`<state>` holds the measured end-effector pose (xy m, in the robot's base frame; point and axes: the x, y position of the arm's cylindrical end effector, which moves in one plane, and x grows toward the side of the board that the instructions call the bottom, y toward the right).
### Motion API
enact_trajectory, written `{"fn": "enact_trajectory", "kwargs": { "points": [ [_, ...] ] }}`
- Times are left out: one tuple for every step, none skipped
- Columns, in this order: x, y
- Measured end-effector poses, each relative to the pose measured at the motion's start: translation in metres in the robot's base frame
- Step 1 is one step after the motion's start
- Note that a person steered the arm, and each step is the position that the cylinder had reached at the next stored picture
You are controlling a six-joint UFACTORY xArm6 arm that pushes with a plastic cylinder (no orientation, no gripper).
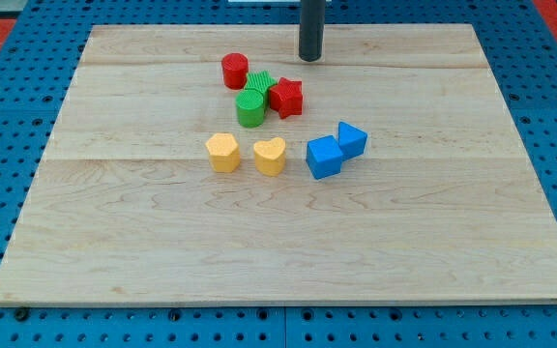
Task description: Point your arm towards red star
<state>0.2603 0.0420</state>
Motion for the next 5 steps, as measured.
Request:
{"fn": "enact_trajectory", "kwargs": {
  "points": [
    [0.001,0.0],
    [0.001,0.0],
    [0.001,-0.002],
    [0.009,-0.009],
    [0.029,-0.02]
  ]
}}
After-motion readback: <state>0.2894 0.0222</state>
